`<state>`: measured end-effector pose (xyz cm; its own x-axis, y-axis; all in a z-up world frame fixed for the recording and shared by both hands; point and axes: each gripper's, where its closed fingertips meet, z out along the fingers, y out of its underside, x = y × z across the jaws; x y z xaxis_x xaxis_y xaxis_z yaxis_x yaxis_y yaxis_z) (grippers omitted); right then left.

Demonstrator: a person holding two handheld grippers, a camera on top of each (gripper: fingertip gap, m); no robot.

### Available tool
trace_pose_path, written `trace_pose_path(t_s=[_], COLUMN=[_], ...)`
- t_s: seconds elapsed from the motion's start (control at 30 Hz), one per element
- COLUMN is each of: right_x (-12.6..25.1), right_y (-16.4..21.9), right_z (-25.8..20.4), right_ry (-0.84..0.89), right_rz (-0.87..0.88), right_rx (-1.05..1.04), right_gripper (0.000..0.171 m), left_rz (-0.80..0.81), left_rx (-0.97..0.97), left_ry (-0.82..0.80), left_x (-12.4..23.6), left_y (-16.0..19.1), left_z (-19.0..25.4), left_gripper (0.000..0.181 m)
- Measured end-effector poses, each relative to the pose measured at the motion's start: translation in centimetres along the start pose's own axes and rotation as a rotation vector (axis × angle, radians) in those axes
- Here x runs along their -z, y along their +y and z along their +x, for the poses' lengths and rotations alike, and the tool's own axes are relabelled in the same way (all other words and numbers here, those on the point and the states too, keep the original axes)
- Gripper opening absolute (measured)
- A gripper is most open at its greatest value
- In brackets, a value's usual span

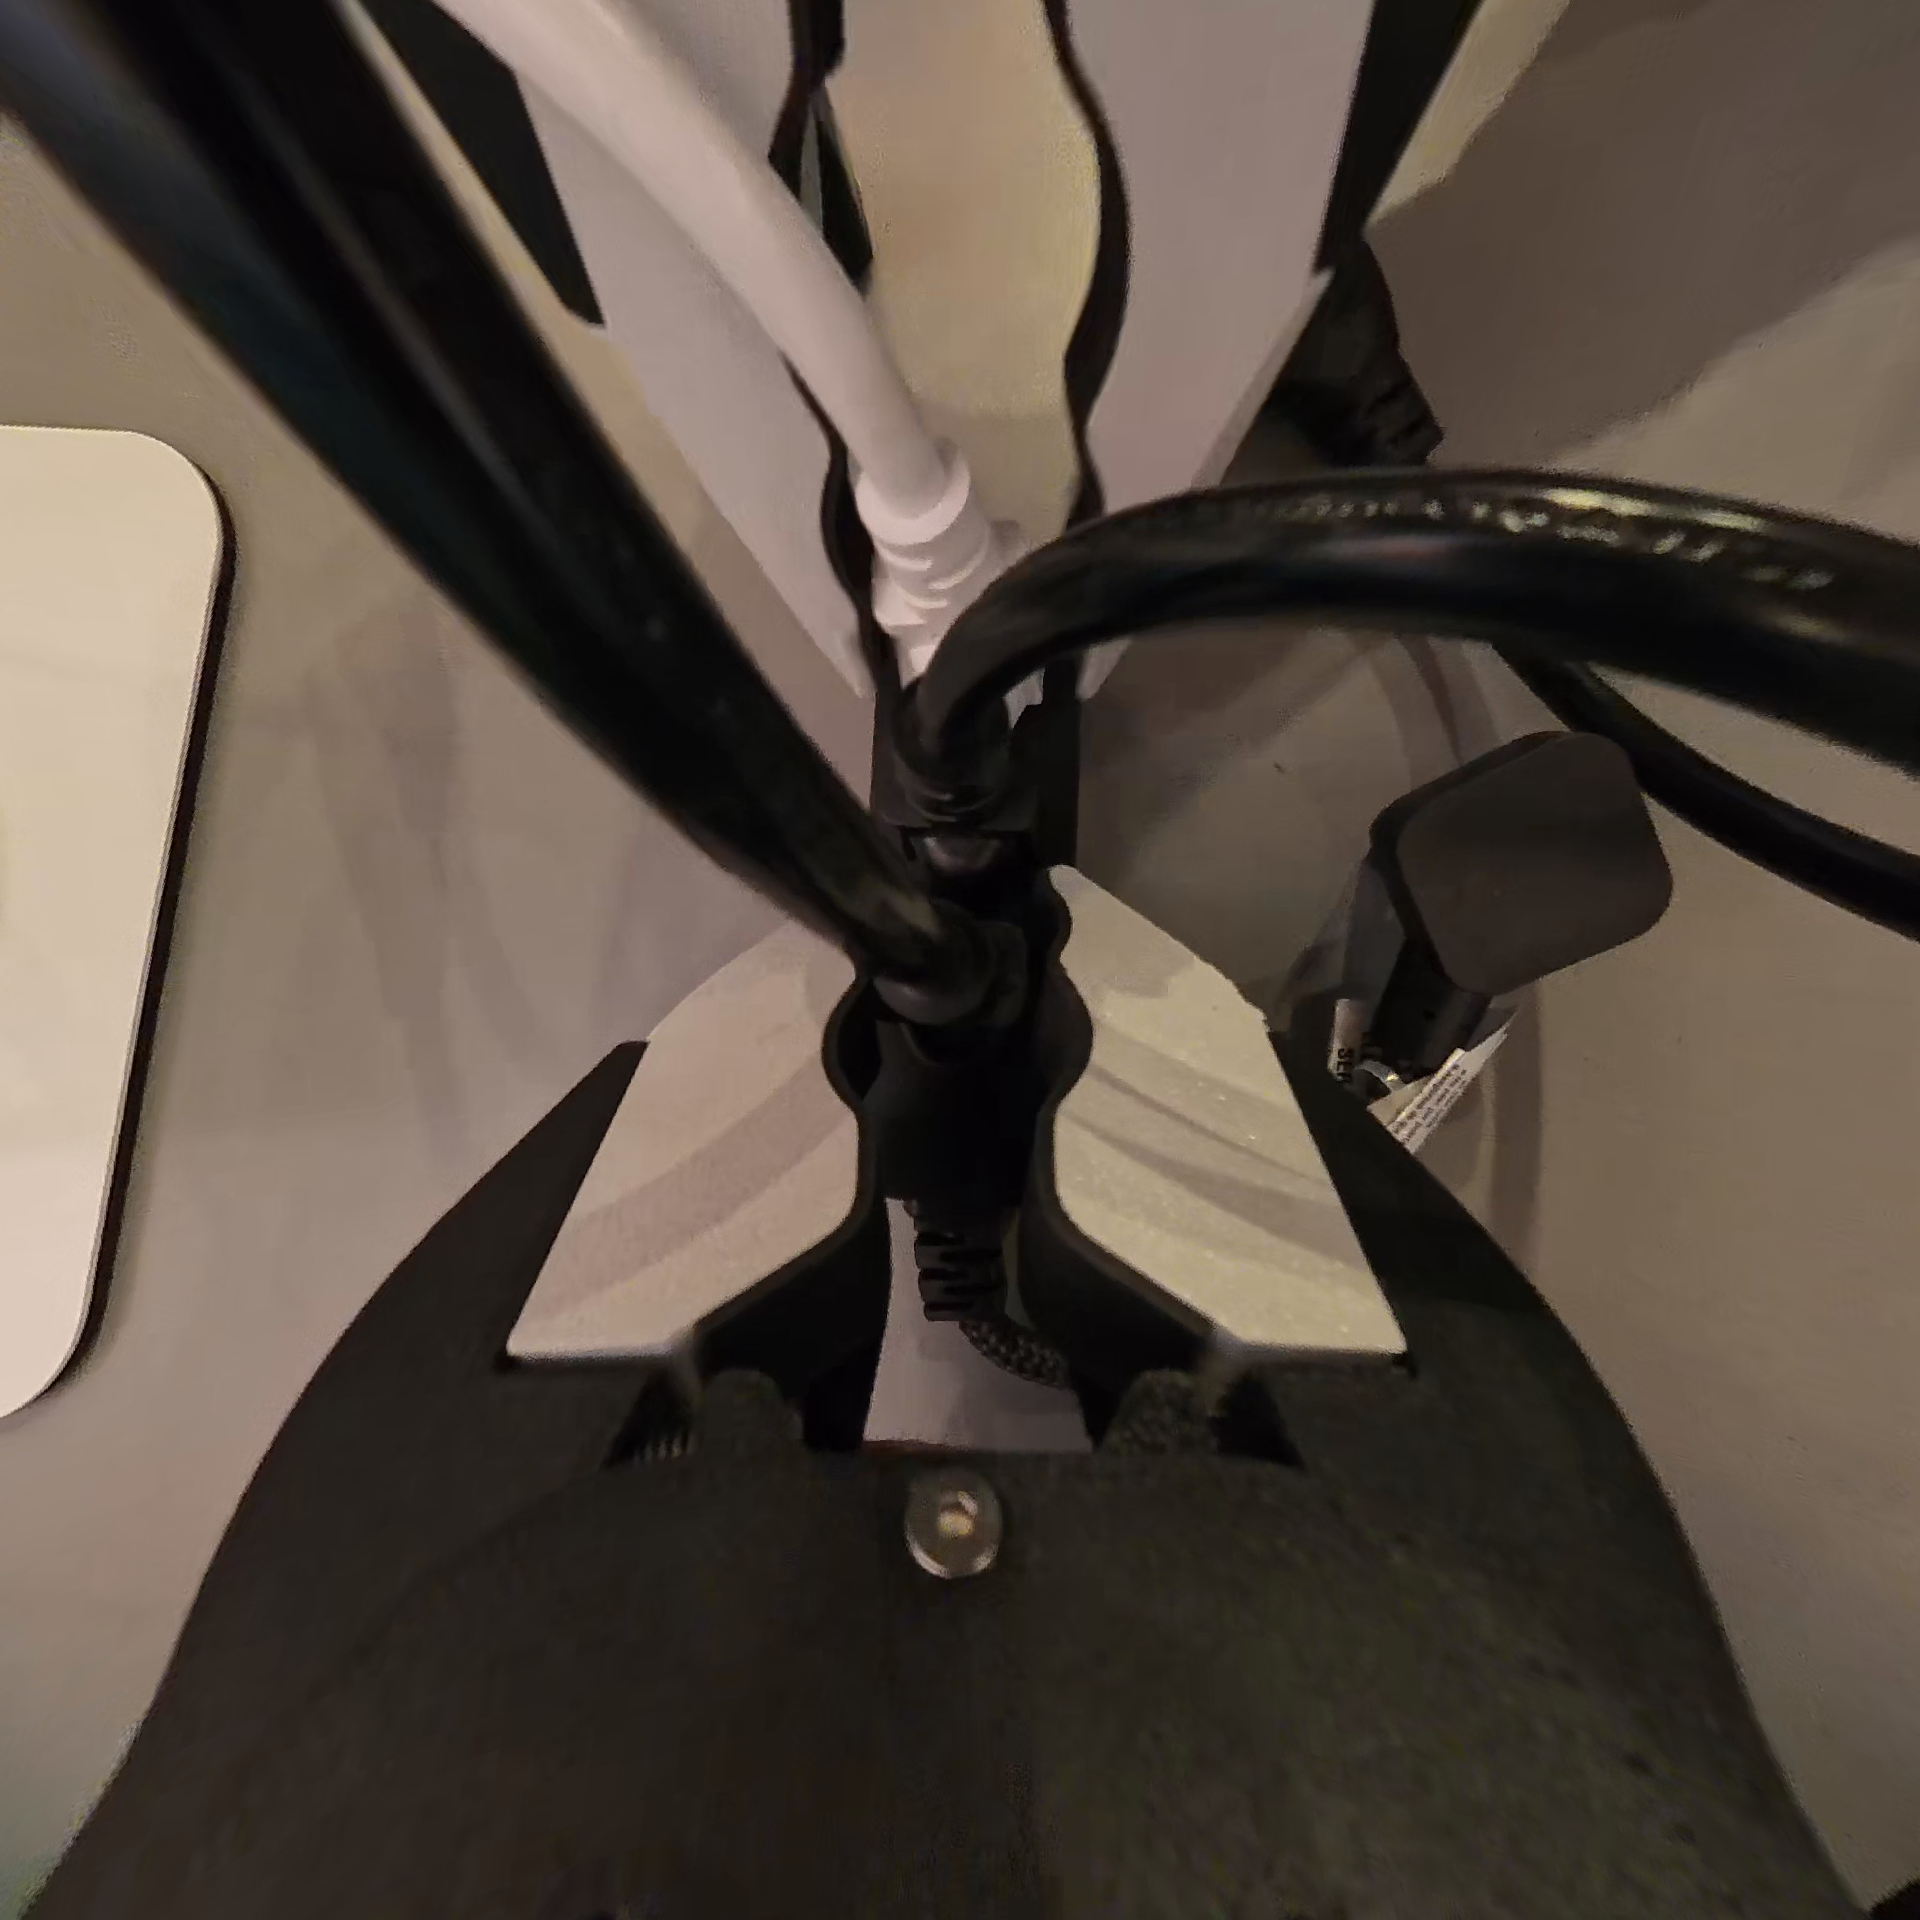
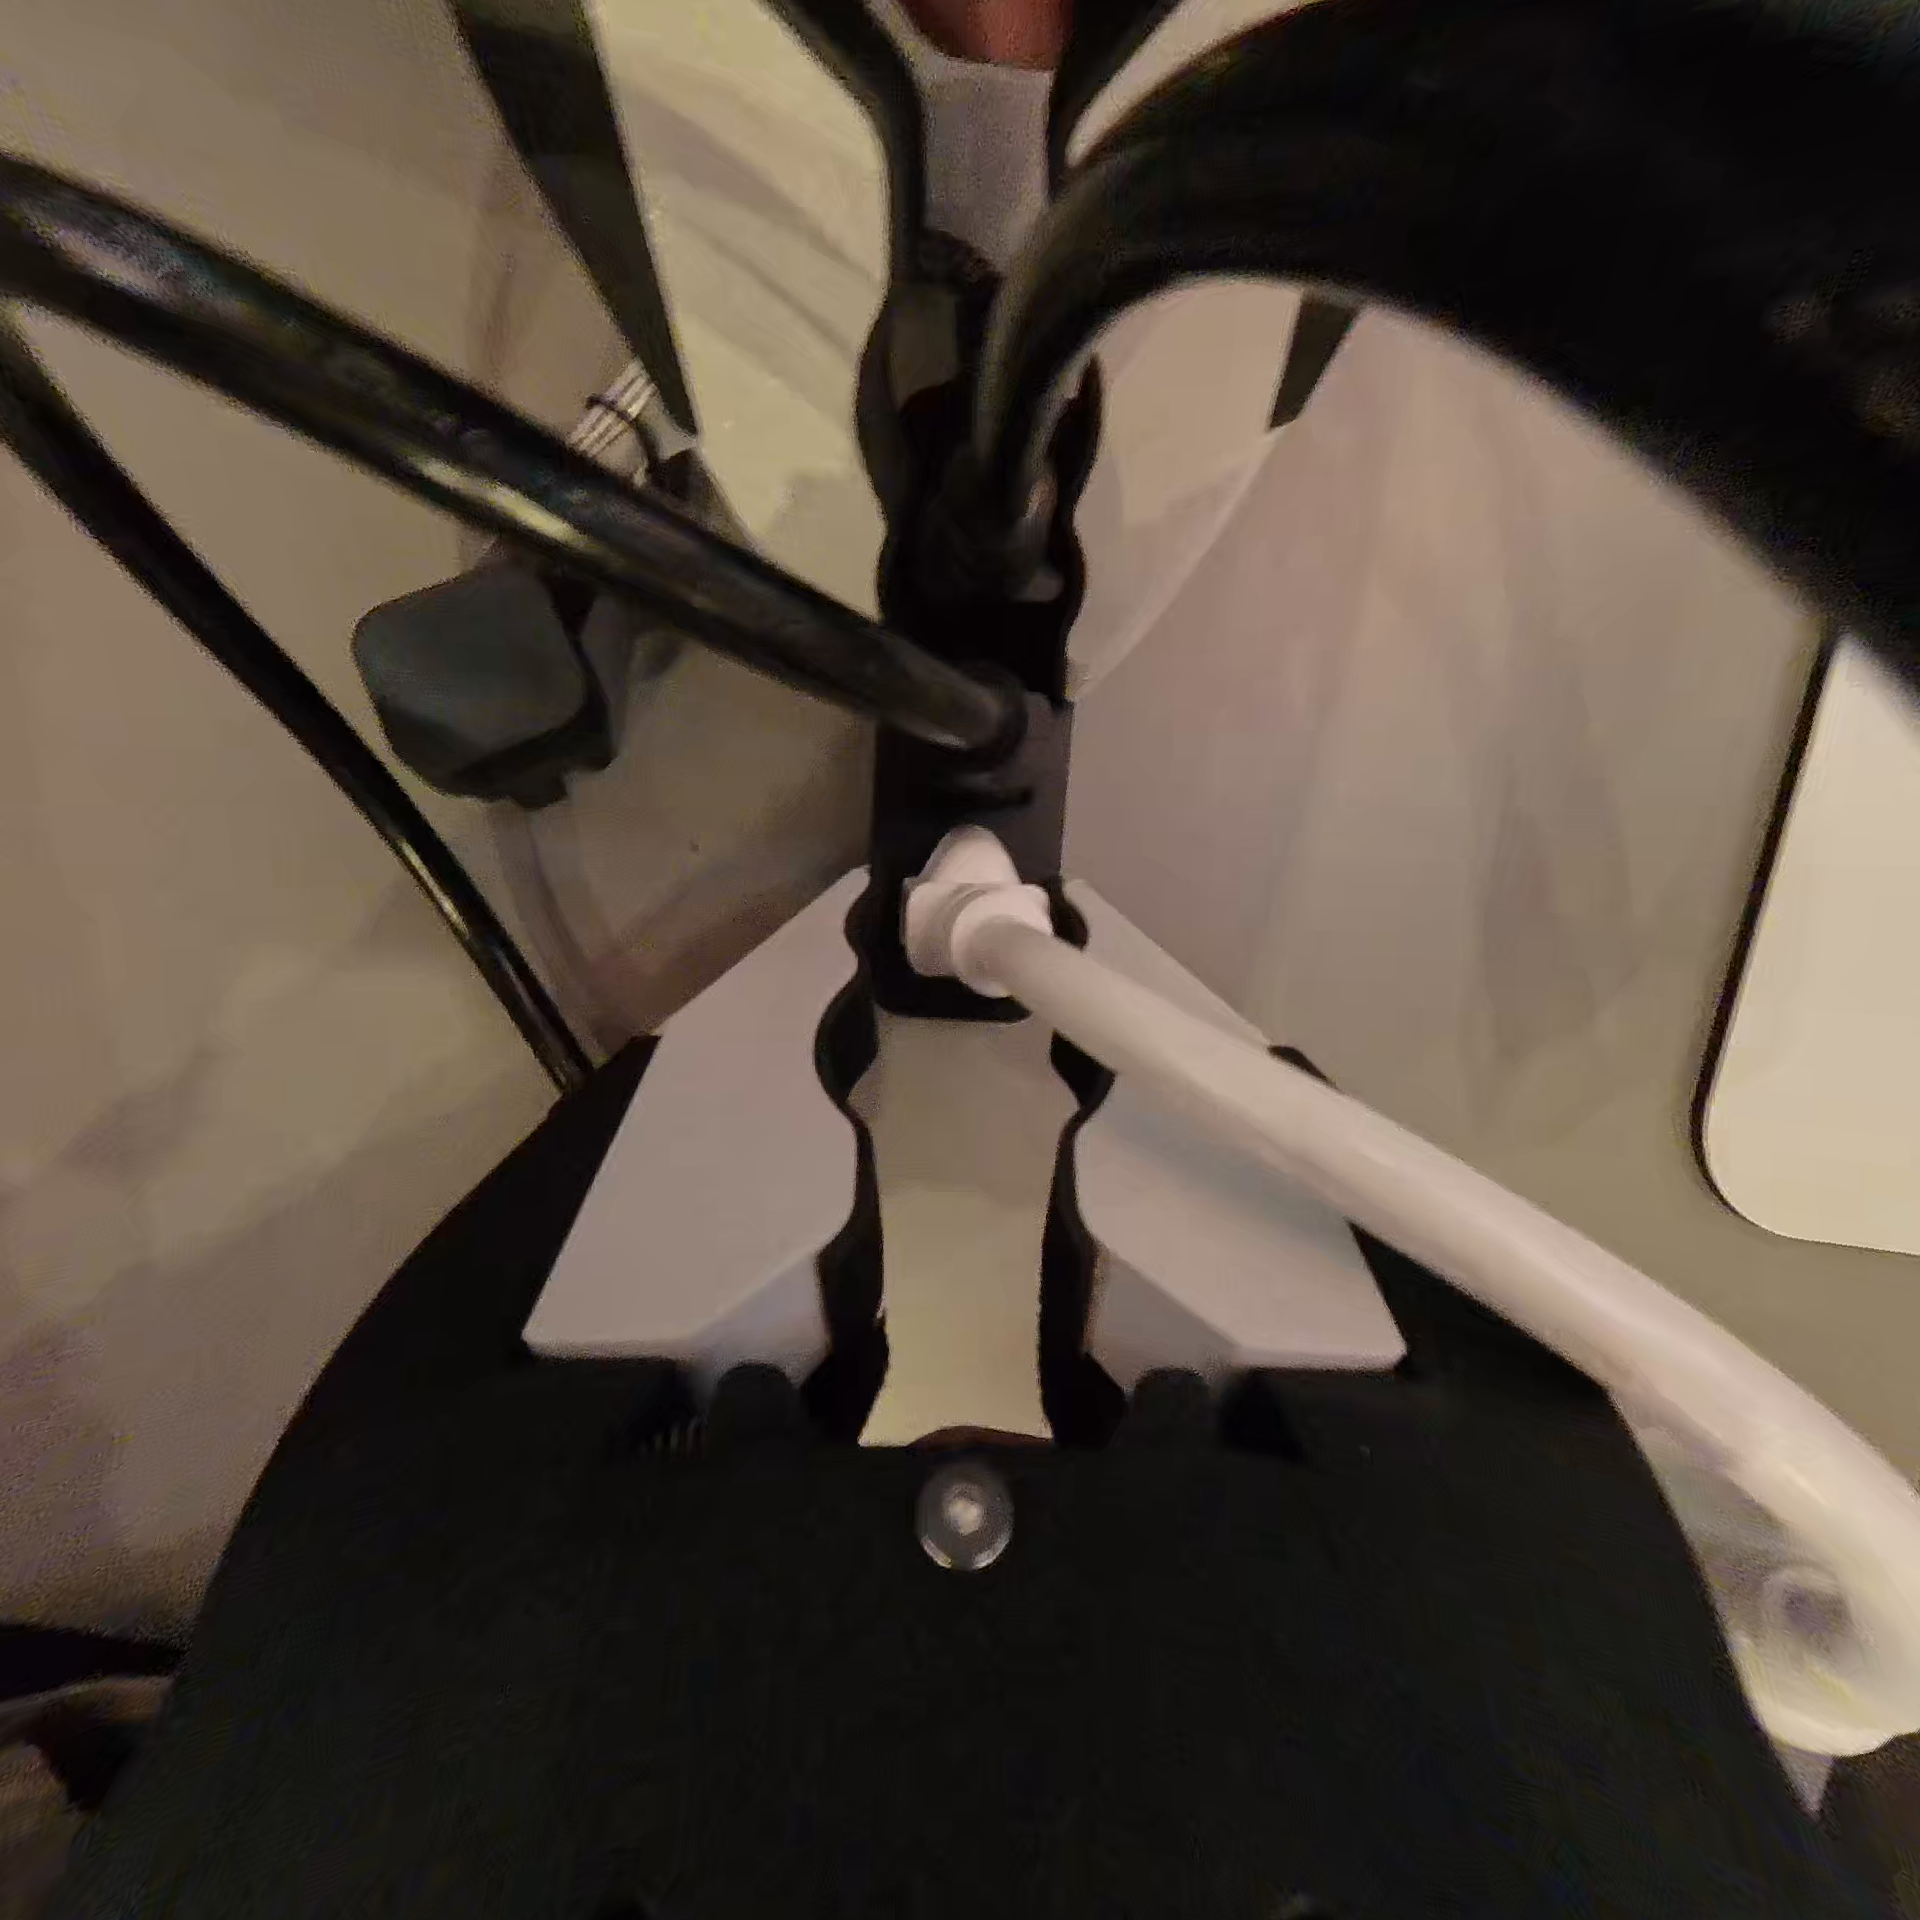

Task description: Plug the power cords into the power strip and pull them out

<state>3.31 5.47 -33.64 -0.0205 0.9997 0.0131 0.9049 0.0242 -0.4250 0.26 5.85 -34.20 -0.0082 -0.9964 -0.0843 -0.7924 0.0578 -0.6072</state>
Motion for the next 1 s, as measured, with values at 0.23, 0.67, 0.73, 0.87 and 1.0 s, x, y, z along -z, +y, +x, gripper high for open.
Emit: trace_pose_path(t_s=[0.23, 0.67, 0.73, 0.87, 1.0], right_x=[-0.56, -0.47, -0.42, -0.22, -0.13], right_y=[-0.17, -0.08, -0.19, -0.25, -0.34], right_z=[0.17, 0.09, 0.02, 0.15, 0.46], right_ry=[-0.008, 0.035, -0.021, -0.076, -0.133], right_rz=[0.009, -0.032, 0.036, 0.101, 0.166], right_rx=[-0.006, 0.048, -0.002, -0.064, -0.163], right_gripper=[0.023, 0.022, 0.021, 0.022, 0.022], left_rz=[-0.006, -0.029, -0.019, -0.002, 0.002], left_rx=[-0.021, -0.022, -0.037, -0.039, -0.050], left_ry=[0.012, 0.013, 0.013, 0.007, -0.009], left_x=[-0.02, 0.02, 0.02, -0.05, -0.10], left_y=[0.01, 0.14, 0.09, -0.05, -0.11], left_z=[0.04, 0.05, 0.08, 0.08, -0.06], left_gripper=[0.026, 0.027, 0.027, 0.028, 0.026])
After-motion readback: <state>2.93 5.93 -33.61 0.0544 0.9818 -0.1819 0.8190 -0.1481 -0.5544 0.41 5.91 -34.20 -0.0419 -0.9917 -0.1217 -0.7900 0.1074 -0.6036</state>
